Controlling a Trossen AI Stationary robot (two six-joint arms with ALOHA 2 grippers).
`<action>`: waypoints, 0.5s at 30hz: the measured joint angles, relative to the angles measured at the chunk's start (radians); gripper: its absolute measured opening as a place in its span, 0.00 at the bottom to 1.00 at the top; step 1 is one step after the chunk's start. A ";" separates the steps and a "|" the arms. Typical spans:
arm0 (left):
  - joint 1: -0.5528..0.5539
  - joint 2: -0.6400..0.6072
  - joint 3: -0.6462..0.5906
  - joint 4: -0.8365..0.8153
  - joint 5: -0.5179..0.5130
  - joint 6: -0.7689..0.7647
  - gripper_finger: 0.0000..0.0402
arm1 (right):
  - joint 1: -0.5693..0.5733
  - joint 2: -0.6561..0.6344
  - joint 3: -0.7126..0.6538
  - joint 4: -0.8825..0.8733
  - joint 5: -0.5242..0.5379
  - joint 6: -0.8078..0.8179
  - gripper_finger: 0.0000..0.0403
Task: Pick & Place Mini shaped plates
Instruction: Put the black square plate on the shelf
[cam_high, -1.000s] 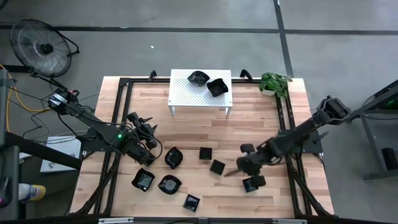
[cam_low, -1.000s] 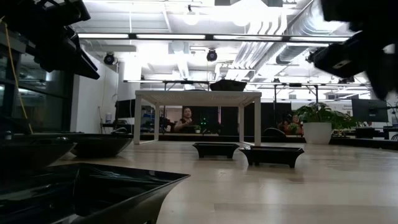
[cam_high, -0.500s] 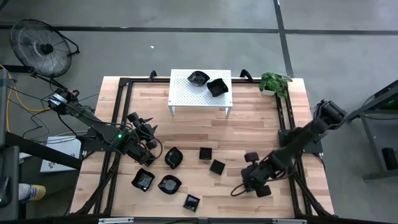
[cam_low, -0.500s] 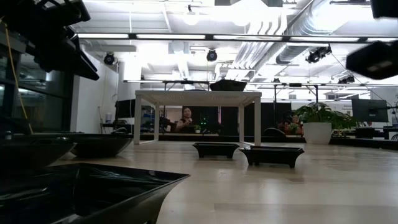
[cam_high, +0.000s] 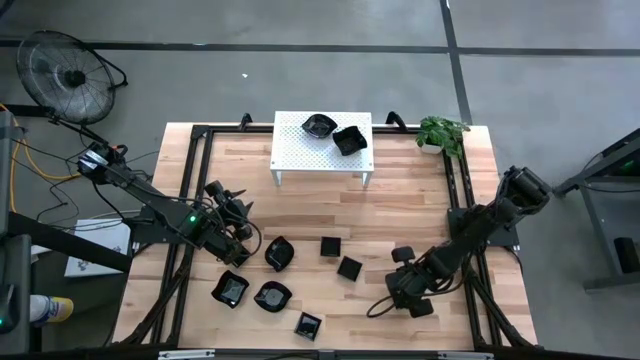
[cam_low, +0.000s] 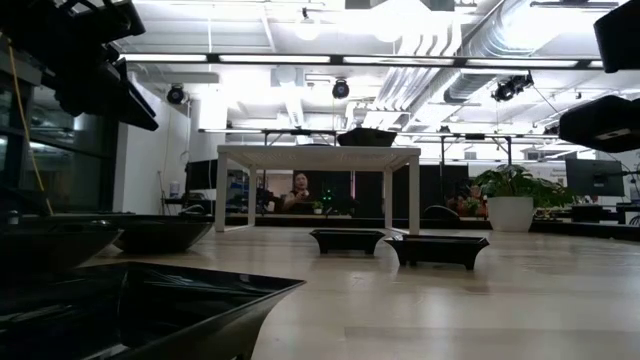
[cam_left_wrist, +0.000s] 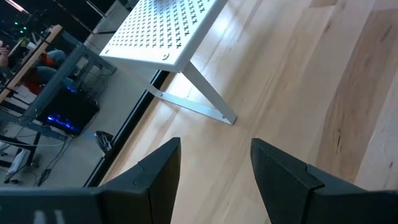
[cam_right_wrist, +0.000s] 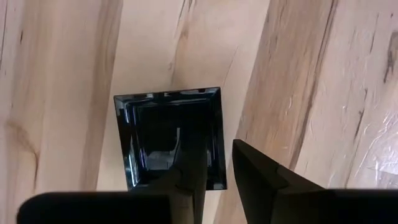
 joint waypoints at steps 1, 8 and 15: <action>0.000 0.000 0.000 0.000 0.000 0.000 0.47 | 0.000 0.000 0.000 -0.001 0.000 -0.001 0.18; 0.000 0.000 0.000 0.000 0.000 0.000 0.47 | 0.000 0.010 0.000 0.001 -0.002 -0.017 0.18; 0.000 0.000 0.000 0.005 0.001 0.000 0.47 | 0.000 0.047 -0.001 0.013 -0.019 -0.028 0.18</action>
